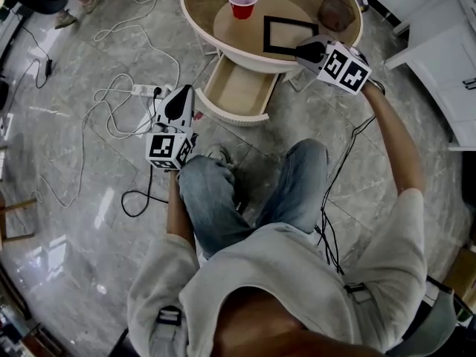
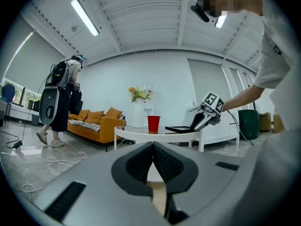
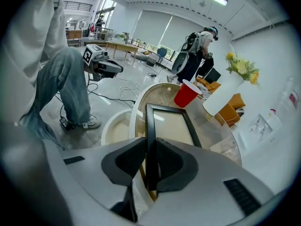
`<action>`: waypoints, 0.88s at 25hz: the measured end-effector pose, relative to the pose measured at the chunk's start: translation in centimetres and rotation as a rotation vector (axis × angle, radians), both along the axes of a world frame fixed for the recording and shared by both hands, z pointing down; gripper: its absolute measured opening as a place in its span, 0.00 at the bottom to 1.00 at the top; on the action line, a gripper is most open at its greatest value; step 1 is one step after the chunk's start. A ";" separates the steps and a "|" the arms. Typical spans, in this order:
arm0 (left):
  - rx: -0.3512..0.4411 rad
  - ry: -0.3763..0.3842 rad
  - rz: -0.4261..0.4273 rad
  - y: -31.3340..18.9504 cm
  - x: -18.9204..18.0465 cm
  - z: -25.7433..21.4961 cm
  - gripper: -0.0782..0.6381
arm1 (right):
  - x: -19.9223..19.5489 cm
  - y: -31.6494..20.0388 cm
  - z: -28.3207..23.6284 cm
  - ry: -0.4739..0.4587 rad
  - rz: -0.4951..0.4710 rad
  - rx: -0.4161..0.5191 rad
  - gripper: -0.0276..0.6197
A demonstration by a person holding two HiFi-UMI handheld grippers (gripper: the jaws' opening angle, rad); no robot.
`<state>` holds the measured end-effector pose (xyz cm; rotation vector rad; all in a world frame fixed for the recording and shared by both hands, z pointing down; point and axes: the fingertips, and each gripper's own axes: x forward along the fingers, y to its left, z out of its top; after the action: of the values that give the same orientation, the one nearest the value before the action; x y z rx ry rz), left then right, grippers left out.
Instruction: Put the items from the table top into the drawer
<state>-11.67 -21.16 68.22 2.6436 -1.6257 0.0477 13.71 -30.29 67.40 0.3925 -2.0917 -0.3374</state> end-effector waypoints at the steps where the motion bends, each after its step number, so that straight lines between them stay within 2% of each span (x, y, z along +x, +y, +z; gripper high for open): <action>1: 0.001 0.000 -0.002 0.1 0.0 -0.1 0.13 | 0.0 0.1 -0.1 -0.001 0.001 0.014 0.18; 7: 0.005 -0.002 -0.003 0.7 0.3 -0.5 0.13 | 0.8 0.7 -0.8 0.011 0.001 0.096 0.18; 15: 0.013 -0.009 -0.002 1.5 0.6 -0.8 0.13 | 0.2 1.5 -3.6 0.044 -0.050 0.279 0.18; 18: 0.015 -0.011 -0.009 1.9 0.3 -0.9 0.13 | -1.5 2.5 -5.4 0.020 -0.085 0.330 0.18; 22: 0.016 -0.013 -0.029 2.3 -0.4 -1.1 0.13 | -5.8 4.4 -7.7 -0.036 -0.171 0.375 0.18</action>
<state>-12.08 -18.88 67.07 2.6367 -1.6750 0.0514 7.90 -25.87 59.66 0.4415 -2.1006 -0.8364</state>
